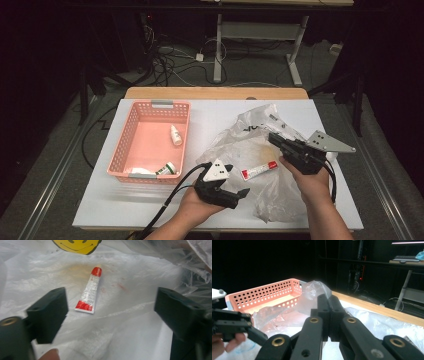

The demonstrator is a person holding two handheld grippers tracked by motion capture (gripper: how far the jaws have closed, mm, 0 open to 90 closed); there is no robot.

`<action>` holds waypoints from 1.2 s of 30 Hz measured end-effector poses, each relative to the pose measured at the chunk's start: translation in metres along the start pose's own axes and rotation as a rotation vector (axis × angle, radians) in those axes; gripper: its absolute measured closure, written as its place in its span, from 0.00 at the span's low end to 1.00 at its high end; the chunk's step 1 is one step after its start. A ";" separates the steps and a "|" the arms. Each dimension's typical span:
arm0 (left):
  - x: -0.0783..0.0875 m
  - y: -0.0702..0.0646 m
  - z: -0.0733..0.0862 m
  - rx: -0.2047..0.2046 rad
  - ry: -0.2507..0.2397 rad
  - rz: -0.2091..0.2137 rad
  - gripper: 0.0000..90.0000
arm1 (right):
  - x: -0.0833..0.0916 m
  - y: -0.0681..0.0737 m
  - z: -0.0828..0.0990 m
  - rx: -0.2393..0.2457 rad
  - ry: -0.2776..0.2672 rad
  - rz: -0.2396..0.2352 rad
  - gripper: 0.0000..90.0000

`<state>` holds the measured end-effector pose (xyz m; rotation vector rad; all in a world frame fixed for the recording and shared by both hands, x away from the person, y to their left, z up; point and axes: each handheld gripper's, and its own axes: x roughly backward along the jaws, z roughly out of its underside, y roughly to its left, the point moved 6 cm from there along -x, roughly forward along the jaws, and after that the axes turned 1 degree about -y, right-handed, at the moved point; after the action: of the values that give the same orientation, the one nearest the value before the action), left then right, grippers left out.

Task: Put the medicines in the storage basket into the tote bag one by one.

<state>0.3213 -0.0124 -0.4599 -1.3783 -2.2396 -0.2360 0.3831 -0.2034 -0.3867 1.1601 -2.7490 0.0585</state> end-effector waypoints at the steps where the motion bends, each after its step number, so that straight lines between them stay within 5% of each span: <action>1: 0.002 -0.001 0.001 0.005 0.004 -0.002 0.07 | 0.000 0.000 0.000 0.001 0.000 0.001 1.00; 6: 0.011 0.001 0.006 0.044 -0.017 -0.007 0.00 | 0.000 -0.001 0.001 -0.001 0.002 0.004 1.00; 36: 0.066 0.048 0.004 0.093 -0.045 -0.149 0.00 | 0.003 -0.001 -0.001 0.001 -0.008 0.005 1.00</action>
<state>0.3378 0.0644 -0.4362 -1.1812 -2.3621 -0.1508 0.3819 -0.2066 -0.3854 1.1557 -2.7590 0.0560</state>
